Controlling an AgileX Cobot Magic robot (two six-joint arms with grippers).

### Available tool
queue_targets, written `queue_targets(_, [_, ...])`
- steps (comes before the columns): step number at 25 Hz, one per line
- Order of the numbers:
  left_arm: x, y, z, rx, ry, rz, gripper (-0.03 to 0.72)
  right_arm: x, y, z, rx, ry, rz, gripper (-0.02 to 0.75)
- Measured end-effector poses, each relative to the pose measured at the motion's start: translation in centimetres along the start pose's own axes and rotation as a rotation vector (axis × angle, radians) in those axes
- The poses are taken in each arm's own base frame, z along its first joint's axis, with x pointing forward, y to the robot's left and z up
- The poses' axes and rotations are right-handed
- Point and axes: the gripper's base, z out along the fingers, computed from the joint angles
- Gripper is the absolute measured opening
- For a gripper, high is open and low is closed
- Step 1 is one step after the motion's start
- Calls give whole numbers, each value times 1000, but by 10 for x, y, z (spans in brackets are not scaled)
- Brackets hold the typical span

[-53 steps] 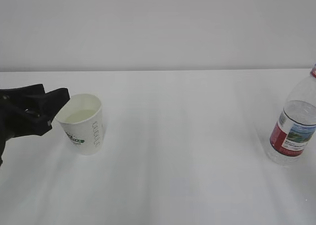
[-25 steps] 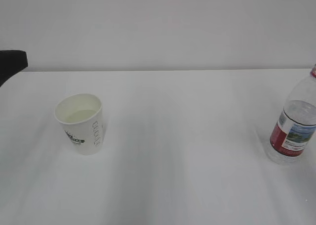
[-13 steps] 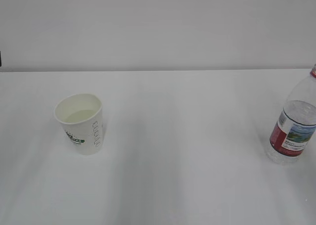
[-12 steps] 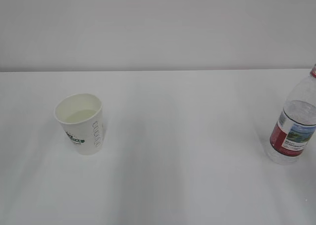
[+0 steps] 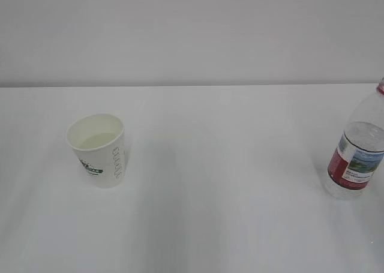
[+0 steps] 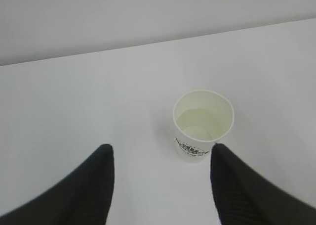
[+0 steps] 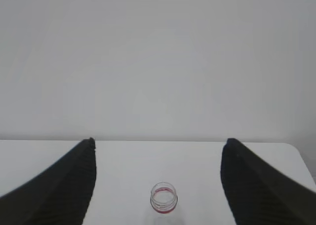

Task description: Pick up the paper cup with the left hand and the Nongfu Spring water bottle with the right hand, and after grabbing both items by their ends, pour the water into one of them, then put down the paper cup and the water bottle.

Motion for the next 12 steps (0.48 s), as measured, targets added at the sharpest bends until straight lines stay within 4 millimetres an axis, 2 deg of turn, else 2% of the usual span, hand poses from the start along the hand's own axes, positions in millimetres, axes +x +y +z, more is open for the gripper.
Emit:
queue_targets(5, [8, 4, -18, -15, 23, -8, 451, 6, -1, -19, 10, 32, -12, 592])
queue_targets(12, [22, 7, -33, -24, 104, -31, 450, 19, -2, -49, 20, 118, -14, 592])
